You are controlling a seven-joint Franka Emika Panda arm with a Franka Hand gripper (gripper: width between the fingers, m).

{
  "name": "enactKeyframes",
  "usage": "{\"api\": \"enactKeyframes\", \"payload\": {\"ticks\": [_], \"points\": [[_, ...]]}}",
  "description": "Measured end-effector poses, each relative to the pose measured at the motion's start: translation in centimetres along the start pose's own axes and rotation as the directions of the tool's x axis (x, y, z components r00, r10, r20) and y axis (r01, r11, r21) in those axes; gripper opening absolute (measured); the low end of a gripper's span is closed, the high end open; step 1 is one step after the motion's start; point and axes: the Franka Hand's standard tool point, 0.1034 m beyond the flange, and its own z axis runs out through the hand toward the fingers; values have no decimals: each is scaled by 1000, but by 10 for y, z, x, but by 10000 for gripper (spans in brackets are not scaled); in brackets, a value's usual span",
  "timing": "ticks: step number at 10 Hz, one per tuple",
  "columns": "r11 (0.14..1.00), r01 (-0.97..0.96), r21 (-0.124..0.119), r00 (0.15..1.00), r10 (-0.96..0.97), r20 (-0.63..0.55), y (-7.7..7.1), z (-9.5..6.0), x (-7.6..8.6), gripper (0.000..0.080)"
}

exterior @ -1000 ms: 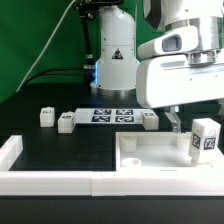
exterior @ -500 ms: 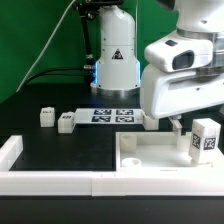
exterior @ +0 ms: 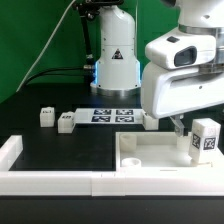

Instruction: Assemble one leg

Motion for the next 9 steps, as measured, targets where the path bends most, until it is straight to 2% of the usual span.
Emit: {"api": "enactKeyframes", "payload": {"ticks": [3, 5, 7, 8, 9], "points": [[1000, 18, -8, 1000, -18, -18, 18, -2, 8, 649], [1000, 15, -6, 1000, -15, -14, 18, -4, 9, 649], [1000, 15, -6, 1000, -15, -14, 18, -4, 8, 382], [1000, 15, -5, 1000, -15, -13, 18, -3, 8, 382], [1000, 15, -5, 1000, -15, -13, 18, -3, 8, 291]]}}
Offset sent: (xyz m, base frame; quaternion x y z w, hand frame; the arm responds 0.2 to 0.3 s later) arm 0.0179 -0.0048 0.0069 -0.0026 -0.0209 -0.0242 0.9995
